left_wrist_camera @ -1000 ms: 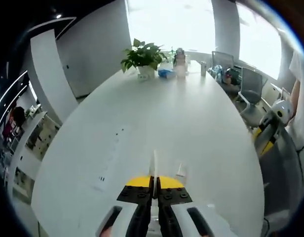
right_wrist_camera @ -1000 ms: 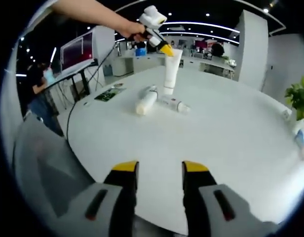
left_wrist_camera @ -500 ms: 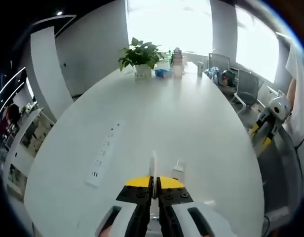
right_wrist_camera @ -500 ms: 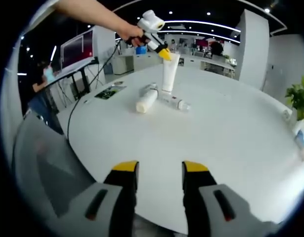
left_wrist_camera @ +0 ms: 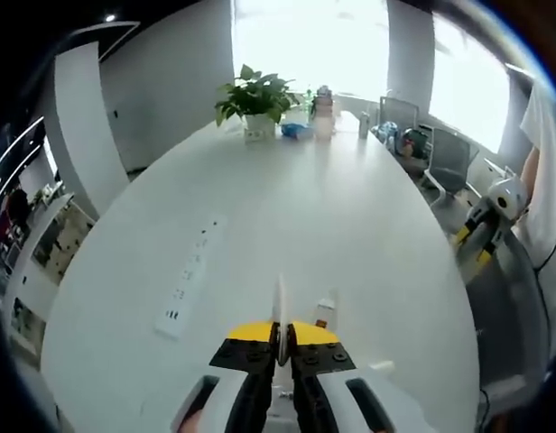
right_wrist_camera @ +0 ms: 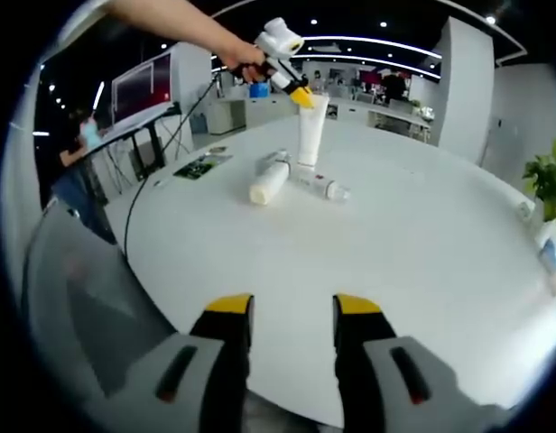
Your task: Arrange the skincare products in the storage area until every visible bottle or jar stands upright without overlapping.
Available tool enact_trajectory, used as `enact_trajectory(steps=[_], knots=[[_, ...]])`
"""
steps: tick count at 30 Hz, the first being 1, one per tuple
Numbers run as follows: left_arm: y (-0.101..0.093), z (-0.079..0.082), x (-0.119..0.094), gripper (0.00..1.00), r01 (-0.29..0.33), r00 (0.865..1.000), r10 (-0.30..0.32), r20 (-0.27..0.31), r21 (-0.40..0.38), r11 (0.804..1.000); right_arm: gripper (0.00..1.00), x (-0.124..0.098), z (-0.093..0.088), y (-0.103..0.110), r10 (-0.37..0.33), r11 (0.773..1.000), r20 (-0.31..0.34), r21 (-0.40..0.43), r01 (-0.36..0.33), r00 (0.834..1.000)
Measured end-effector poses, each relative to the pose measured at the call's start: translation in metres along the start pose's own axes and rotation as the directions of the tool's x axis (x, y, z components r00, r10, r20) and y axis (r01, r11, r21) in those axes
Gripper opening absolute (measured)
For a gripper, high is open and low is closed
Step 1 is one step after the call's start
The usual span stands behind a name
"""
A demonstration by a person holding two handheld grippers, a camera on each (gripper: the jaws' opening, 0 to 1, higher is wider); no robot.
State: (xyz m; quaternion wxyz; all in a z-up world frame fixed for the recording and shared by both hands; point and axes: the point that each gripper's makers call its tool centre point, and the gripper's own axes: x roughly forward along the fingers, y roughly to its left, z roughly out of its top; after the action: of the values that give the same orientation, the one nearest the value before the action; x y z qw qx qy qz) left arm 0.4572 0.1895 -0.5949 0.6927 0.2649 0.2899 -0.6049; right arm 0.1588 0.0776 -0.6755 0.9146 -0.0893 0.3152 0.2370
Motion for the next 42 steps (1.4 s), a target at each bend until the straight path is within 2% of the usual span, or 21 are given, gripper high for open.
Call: enact_trajectory(steps=[9,17,19,21,30,37,42], knots=[[0.006,-0.002,-0.001,0.09,-0.025,0.999,0.025,-0.028,0.006,1.000,0.36,0.000,0.000,0.000,-0.002,1.000,0.001,-0.008,0.002,1.000],[0.011,0.005,-0.007,0.13,-0.045,0.999,0.045,-0.017,-0.003,0.999,0.36,0.001,0.000,-0.001,0.000,1.000,0.001,-0.011,0.000,1.000],[0.009,0.007,-0.009,0.12,-0.039,0.999,0.039,-0.015,0.000,0.999,0.36,0.001,0.000,-0.001,0.001,1.000,0.003,-0.012,-0.001,1.000],[0.006,0.008,-0.010,0.06,-0.026,0.999,0.026,-0.019,0.011,1.000,0.36,0.000,0.000,-0.001,0.002,1.000,0.004,-0.013,-0.002,1.000],[0.000,0.010,-0.009,0.04,0.008,0.998,-0.002,-0.064,0.102,0.995,0.36,0.000,0.000,-0.001,0.004,1.000,0.006,-0.014,-0.004,1.000],[0.003,0.012,-0.009,0.05,-0.016,0.996,0.025,-0.081,0.112,0.994,0.36,0.000,0.000,0.000,0.006,1.000,0.004,-0.020,-0.006,1.000],[0.009,0.017,-0.012,0.20,-0.073,0.996,0.074,-0.040,0.029,0.997,0.36,-0.001,0.000,0.000,0.004,1.000,0.007,-0.021,-0.004,1.000]])
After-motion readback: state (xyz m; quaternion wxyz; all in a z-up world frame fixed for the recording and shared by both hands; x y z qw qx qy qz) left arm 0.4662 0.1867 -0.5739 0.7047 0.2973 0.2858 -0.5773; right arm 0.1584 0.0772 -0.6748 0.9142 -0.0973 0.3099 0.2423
